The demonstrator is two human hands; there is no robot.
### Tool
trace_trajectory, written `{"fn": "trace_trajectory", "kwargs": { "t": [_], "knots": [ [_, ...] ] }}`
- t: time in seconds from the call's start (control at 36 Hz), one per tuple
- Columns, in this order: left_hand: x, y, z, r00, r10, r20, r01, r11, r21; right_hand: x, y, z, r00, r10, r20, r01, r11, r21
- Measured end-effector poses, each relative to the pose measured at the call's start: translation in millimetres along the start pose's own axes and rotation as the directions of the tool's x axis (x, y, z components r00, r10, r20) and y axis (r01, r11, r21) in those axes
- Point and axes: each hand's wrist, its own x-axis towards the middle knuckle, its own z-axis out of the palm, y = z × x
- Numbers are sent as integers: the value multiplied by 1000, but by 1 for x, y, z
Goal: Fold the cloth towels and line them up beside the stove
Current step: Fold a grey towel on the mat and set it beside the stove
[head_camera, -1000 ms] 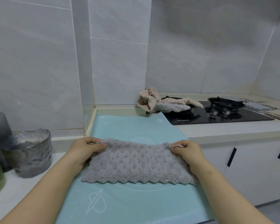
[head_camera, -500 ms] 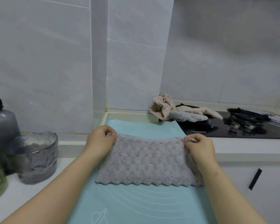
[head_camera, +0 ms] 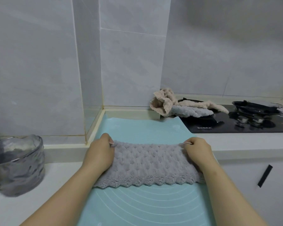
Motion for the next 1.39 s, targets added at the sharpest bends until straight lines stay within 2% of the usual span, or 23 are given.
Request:
{"fn": "trace_trajectory", "kwargs": {
  "t": [0.17,0.33,0.44,0.53,0.67,0.72,0.81,0.89,0.97,1.06,1.11,1.17,1.22,1.28,1.39],
  "knots": [
    [-1,1,1,989,64,-135,-70,997,-41,0,2,0,984,-74,-164,79,996,28],
    [3,-2,6,985,91,-148,-76,992,104,0,6,6,986,-53,-156,53,999,-4],
    [5,-1,10,992,79,-103,-59,981,186,1,7,6,993,-49,-109,40,996,-80],
    [5,1,8,995,82,-53,-73,985,156,1,4,3,999,-8,-53,1,992,-125],
    [-4,4,-6,971,58,231,-57,998,-10,-6,2,-7,994,106,36,-97,975,-199],
    [-6,3,-8,957,97,272,-95,995,-20,-10,2,-11,985,150,80,-130,968,-213],
    [-4,2,-6,977,166,133,-153,983,-106,-12,4,-13,983,146,115,-118,968,-222],
    [-4,4,-4,983,181,10,-179,976,-125,-12,7,-12,994,92,57,-86,990,-113],
    [-5,5,-1,985,170,20,-168,984,-56,-10,8,-13,999,34,-40,-35,999,-36],
    [-10,7,1,980,191,65,-197,975,105,-10,9,-12,998,-3,-66,1,999,-38],
    [-11,11,2,960,279,-25,-267,938,220,-10,9,-12,998,-13,-68,9,999,-51],
    [-13,19,4,907,404,-117,-379,906,186,-10,8,-12,998,-15,-55,11,997,-71],
    [-20,28,4,900,435,-5,-434,899,59,-11,6,-12,1000,9,-12,-10,997,-82],
    [-25,32,9,882,414,224,-425,905,1,-14,5,-13,997,58,43,-54,995,-88],
    [-29,29,17,801,388,456,-488,864,122,-15,4,-15,990,117,84,-110,991,-80]
  ]
}}
